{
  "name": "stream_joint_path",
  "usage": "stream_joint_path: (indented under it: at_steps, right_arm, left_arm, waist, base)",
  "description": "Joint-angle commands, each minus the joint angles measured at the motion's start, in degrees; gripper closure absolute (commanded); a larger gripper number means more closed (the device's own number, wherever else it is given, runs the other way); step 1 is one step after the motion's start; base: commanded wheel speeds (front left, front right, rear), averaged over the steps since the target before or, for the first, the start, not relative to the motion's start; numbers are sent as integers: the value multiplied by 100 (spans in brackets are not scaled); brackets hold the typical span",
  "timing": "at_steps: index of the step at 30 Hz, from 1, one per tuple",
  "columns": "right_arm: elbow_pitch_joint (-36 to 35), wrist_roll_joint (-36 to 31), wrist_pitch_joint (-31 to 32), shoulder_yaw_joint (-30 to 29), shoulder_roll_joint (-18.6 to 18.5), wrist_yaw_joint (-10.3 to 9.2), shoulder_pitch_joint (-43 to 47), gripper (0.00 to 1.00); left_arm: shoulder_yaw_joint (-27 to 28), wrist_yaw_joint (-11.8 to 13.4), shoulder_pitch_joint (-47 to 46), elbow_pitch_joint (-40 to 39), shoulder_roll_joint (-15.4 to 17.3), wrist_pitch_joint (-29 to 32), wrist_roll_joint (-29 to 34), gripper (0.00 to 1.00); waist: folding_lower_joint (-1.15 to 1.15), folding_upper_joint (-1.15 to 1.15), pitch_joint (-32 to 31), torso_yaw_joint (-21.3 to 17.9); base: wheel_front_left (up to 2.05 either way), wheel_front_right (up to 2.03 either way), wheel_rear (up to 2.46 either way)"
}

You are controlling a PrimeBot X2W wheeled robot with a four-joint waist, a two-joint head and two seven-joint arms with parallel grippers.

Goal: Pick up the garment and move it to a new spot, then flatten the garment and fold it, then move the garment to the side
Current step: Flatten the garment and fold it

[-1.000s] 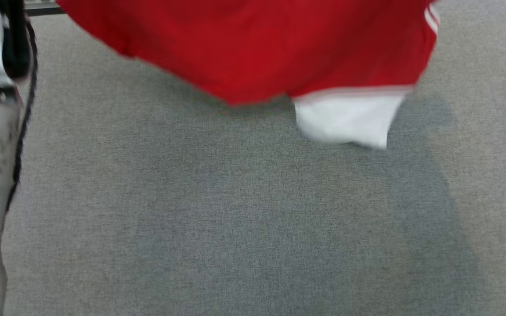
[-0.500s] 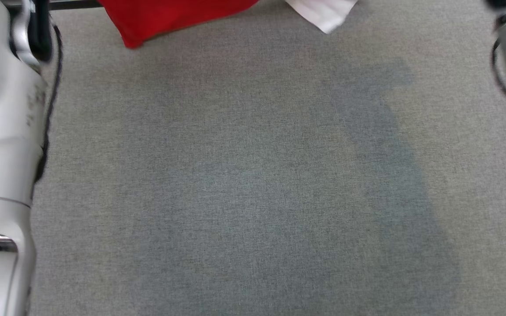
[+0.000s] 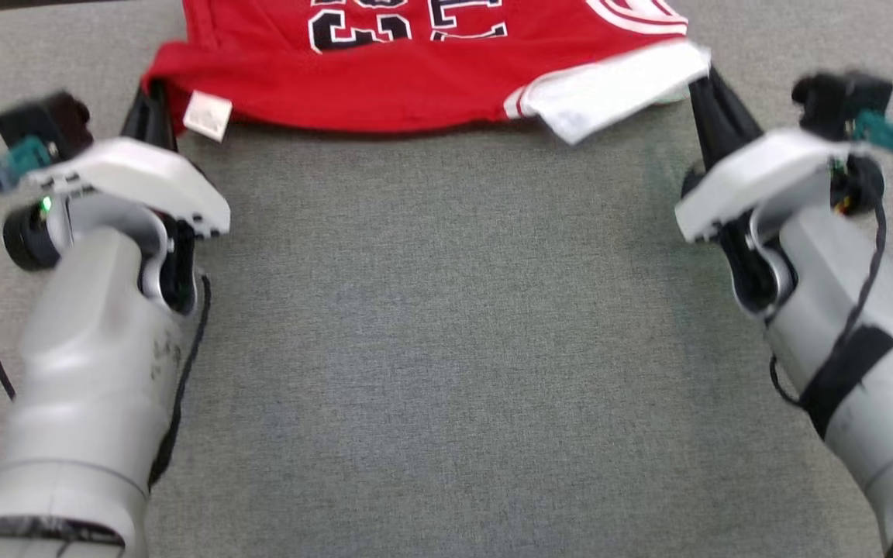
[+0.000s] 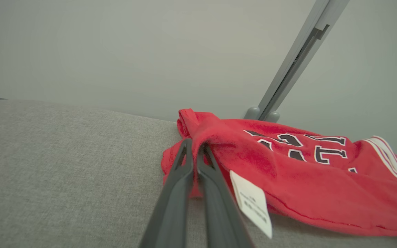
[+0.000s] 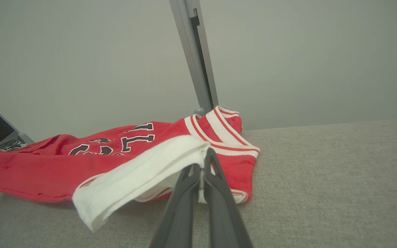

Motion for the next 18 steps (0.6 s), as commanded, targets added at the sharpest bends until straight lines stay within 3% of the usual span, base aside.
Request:
stream_joint_path:
  at_steps: [1,7,18]
  right_arm:
    - [-189,135,-51,-105,-126,1,365,100]
    - [-1308,52,-48,-745,-379,1,2046,100]
    - [-3079,-580,-50,-1595,-364,-1,4916,100]
  left_arm:
    - [161,-38,320,-176,0,-23,-22,100]
    - [577,-147,1622,-888,-85,-23,188,100]
    - [913,-218,3681,-1986,31,-24,629,100]
  waist:
    - [0,0,-120,51]
    - [0,0,-593,103]
    - [0,0,-1423,147]
  base:
    - [0,0,0]
    - [0,0,0]
    - [0,0,0]
